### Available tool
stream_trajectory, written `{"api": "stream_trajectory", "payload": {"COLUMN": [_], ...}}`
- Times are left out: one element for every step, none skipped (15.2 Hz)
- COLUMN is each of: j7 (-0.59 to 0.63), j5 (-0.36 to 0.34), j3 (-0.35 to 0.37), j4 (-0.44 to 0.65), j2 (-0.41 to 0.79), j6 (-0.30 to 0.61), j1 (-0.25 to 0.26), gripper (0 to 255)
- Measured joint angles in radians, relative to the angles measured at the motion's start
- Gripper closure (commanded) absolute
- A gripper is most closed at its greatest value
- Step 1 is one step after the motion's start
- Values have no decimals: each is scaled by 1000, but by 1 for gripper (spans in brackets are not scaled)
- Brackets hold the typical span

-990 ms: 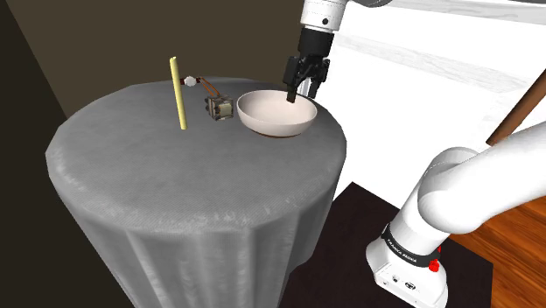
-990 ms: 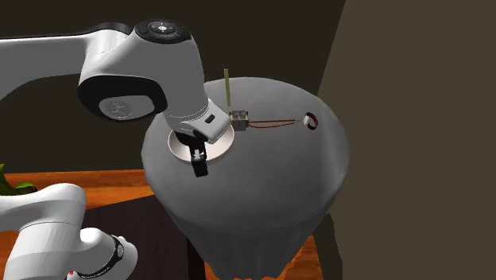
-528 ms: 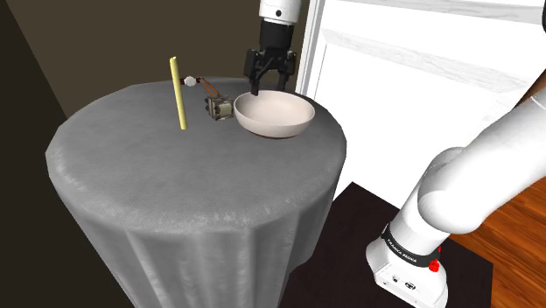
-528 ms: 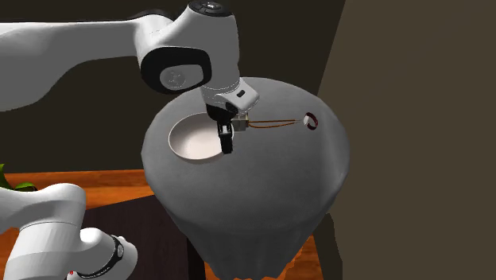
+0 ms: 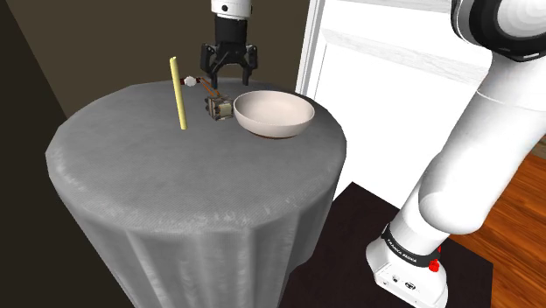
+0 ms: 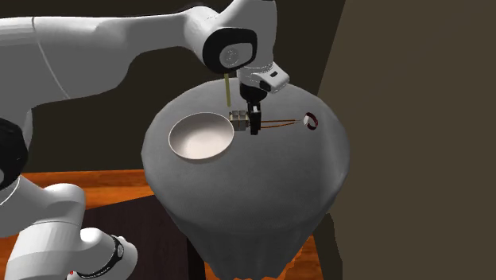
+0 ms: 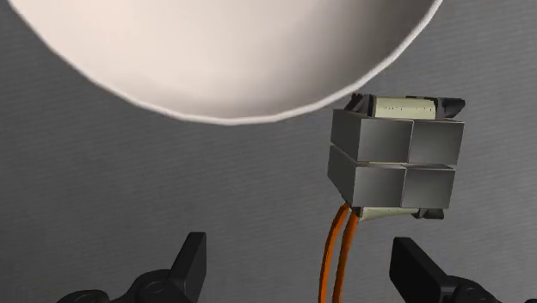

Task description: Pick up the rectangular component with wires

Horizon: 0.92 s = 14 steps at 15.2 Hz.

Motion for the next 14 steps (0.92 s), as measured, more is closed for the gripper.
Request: {"api": "stream_trajectory", "payload": {"j7": [25,45,64,76,82,85,88,87,88,87,89,88,88,88], "j5": [-15,-33,-50,-58,-61,-63,-64,-65,-64,-64,-64,-64,-64,-64], "j3": [5,7,9,10,10,10,10,9,9,9,9,9,9,9], "j4": [49,118,185,208,211,206,192,184,167,155,142,133,131,129], "j2": [40,94,143,165,174,179,180,184,181,181,181,178,178,177], "j6": [-12,-29,-52,-54,-49,-39,-25,-13,1,14,26,32,35,36], "j1": [8,14,22,28,30,31,32,32,31,30,31,30,30,30], "gripper": [0,0,0,0,0,0,0,0,0,0,0,255,255,255]}}
